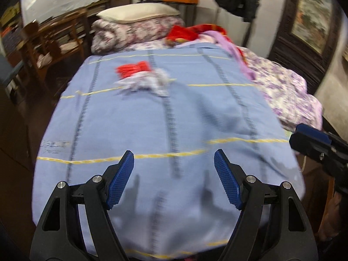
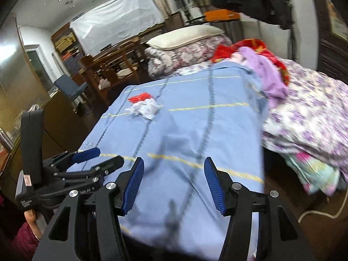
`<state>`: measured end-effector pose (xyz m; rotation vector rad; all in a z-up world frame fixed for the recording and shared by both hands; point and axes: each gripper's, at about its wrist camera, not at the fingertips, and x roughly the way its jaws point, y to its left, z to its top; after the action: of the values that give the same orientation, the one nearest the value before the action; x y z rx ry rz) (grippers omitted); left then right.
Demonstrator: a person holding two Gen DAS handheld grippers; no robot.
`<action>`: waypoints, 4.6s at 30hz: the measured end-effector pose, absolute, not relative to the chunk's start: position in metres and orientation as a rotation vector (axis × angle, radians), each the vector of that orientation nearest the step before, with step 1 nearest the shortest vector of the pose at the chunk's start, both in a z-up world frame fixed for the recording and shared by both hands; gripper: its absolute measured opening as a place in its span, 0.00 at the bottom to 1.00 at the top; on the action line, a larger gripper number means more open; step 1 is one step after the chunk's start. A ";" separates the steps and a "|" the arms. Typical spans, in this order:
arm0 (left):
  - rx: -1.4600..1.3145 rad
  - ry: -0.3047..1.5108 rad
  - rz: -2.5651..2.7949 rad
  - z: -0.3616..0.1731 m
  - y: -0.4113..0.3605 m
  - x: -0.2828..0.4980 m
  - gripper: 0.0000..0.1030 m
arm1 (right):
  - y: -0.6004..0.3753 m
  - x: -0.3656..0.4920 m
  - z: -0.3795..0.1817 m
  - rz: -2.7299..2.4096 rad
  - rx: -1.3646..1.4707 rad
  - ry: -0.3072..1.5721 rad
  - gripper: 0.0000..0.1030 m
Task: Collect trash
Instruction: 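Return both tools over the white plastic bag and red yarn on the blanket, then grasp the white plastic bag with the right tool while the left tool grasps the red yarn bundle, then carry the bag and yarn to the red wastebasket and release both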
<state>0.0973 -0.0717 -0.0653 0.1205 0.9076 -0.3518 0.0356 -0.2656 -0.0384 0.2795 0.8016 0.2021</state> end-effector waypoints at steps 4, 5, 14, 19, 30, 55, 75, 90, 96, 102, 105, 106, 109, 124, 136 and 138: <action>0.089 0.932 -0.279 -0.071 -0.037 0.130 0.72 | -0.233 0.094 -0.043 0.270 0.265 0.821 0.57; 0.083 0.936 -0.265 -0.072 -0.030 0.138 0.72 | -0.227 0.107 -0.045 0.280 0.261 0.825 0.58; 0.072 0.930 -0.208 -0.068 0.001 0.191 0.72 | -0.177 0.219 -0.076 0.312 0.241 0.895 0.58; 0.092 0.923 -0.232 -0.065 -0.006 0.218 0.72 | -0.162 0.246 -0.096 0.303 0.223 0.951 0.26; 0.112 0.950 -0.307 -0.077 -0.059 0.273 0.72 | -0.212 0.193 -0.075 0.252 0.246 0.869 0.09; 0.065 0.914 -0.357 -0.058 -0.054 0.257 0.29 | -0.229 0.136 -0.054 0.241 0.256 0.818 0.09; 0.076 0.810 -0.281 -0.007 -0.045 0.098 0.29 | -0.253 0.010 0.007 0.237 0.261 0.703 0.09; 0.184 0.760 -0.459 0.010 -0.147 0.006 0.29 | -0.342 -0.096 0.010 0.088 0.314 0.643 0.09; 0.241 0.789 -0.575 -0.004 -0.205 -0.022 0.29 | -0.392 -0.133 -0.012 -0.007 0.343 0.663 0.09; 0.292 0.831 -0.674 -0.027 -0.254 -0.045 0.29 | -0.433 -0.159 -0.050 -0.098 0.373 0.728 0.09; 0.322 0.856 -0.709 -0.040 -0.272 -0.054 0.29 | -0.450 -0.169 -0.080 -0.137 0.400 0.787 0.09; 0.332 0.864 -0.718 -0.045 -0.277 -0.056 0.29 | -0.459 -0.172 -0.096 -0.153 0.420 0.817 0.09; 0.349 0.887 -0.738 -0.056 -0.288 -0.058 0.29 | -0.470 -0.174 -0.126 -0.181 0.453 0.870 0.09; 0.398 0.962 -0.772 -0.091 -0.316 -0.056 0.29 | -0.493 -0.157 -0.272 -0.234 0.550 1.151 0.15; 0.460 1.021 -0.856 -0.116 -0.348 -0.068 0.29 | -0.509 -0.179 -0.242 -0.319 0.545 1.043 0.36; 0.481 1.037 -0.887 -0.124 -0.358 -0.075 0.29 | -0.515 -0.186 -0.225 -0.336 0.533 1.002 0.36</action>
<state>-0.0748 -0.3584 -0.1239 0.4808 1.0369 -0.8869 -0.1860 -0.5147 -0.2247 0.5333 1.0018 -0.3361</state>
